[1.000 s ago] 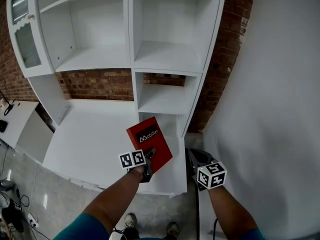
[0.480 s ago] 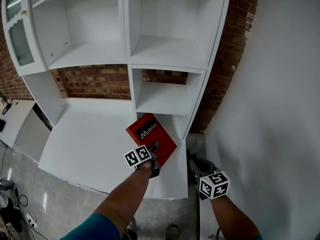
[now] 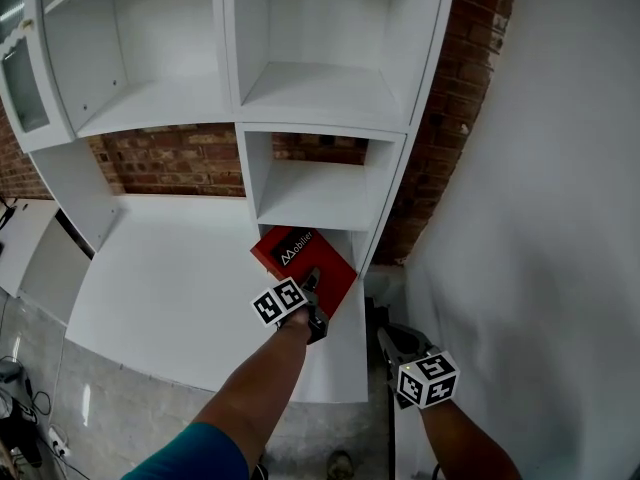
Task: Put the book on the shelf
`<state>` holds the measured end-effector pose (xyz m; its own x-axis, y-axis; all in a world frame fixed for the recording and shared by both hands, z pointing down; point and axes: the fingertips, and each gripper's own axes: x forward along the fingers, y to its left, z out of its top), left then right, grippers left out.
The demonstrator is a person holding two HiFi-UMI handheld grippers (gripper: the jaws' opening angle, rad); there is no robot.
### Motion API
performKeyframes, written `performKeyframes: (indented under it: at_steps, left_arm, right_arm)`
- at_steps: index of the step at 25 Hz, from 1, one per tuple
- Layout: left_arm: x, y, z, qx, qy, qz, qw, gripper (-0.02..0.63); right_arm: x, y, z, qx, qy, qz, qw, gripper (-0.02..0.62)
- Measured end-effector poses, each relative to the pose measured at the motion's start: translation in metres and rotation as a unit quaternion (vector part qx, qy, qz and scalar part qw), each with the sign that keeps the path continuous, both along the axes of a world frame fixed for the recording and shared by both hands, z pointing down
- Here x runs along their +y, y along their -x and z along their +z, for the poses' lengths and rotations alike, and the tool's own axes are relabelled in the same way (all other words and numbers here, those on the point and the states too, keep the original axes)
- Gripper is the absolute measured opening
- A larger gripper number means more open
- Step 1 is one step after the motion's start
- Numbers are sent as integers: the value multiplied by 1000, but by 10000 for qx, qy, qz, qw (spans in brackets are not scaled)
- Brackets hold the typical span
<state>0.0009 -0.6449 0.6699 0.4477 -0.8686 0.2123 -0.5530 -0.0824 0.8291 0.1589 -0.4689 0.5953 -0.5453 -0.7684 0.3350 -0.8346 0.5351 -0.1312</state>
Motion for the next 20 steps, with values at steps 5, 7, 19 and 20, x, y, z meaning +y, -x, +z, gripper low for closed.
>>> performKeyframes:
  at_steps: [5, 7, 19, 20]
  left_arm:
    - [-11, -5, 10, -195, 142, -34, 9997, 172]
    - [-12, -4, 15, -304, 173, -42, 9994, 172]
    - [-31, 6, -10, -1022, -444, -322, 9933, 170]
    - [-33, 5, -9, -1024, -461, -310, 9932, 170]
  right_arm:
    - [0, -8, 3, 27, 12, 5, 10000, 21]
    - [-1, -11, 3, 26, 10, 5, 10000, 21]
    - [0, -15, 11, -18, 82, -28, 10000, 21]
    - [-1, -16, 12, -8, 84, -29, 10000, 21]
